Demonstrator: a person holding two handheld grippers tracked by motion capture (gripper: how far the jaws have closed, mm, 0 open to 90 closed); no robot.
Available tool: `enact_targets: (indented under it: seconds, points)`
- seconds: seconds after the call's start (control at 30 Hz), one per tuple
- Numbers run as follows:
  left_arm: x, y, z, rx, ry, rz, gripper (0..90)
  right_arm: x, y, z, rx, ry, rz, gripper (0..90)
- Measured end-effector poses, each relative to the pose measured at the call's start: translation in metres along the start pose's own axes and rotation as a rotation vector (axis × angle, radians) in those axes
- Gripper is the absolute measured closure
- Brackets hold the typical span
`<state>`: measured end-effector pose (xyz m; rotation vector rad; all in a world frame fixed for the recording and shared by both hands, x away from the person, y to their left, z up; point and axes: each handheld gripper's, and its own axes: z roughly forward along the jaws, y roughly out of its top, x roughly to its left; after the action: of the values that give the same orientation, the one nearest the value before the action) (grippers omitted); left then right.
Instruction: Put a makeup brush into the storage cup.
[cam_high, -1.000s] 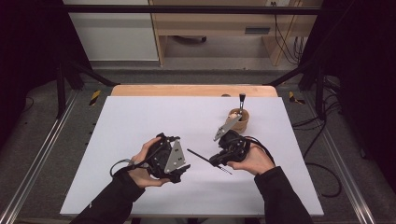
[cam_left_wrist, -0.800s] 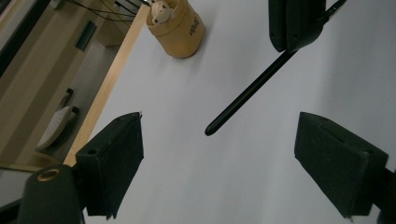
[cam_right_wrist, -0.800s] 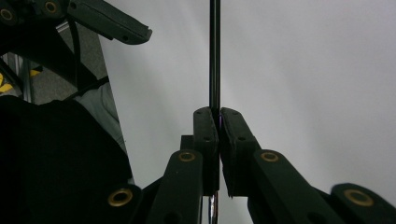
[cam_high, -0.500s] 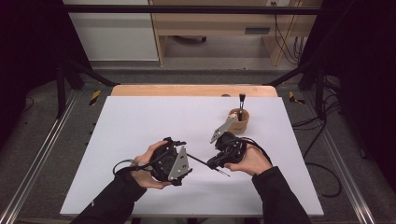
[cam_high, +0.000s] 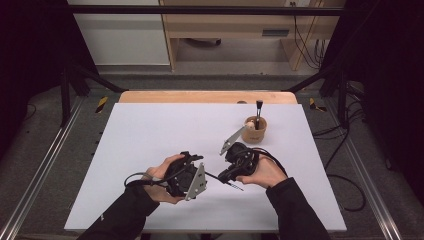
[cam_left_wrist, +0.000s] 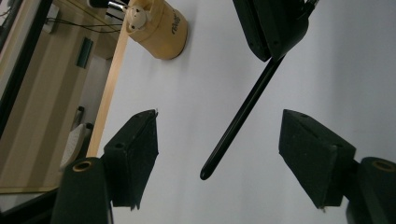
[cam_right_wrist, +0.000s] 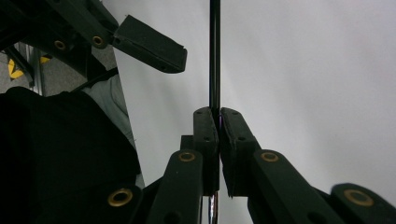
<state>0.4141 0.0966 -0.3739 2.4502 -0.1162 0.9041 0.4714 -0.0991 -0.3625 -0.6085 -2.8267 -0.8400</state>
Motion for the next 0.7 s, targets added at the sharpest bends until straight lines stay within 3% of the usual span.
enact_targets:
  seconds: [0.7]
  points:
    - [-0.014, 0.007, 0.007, 0.024, 0.011, 0.158, 52.7, 0.004, 0.005, 0.002, 0.030, 0.018, -0.027, 85.9]
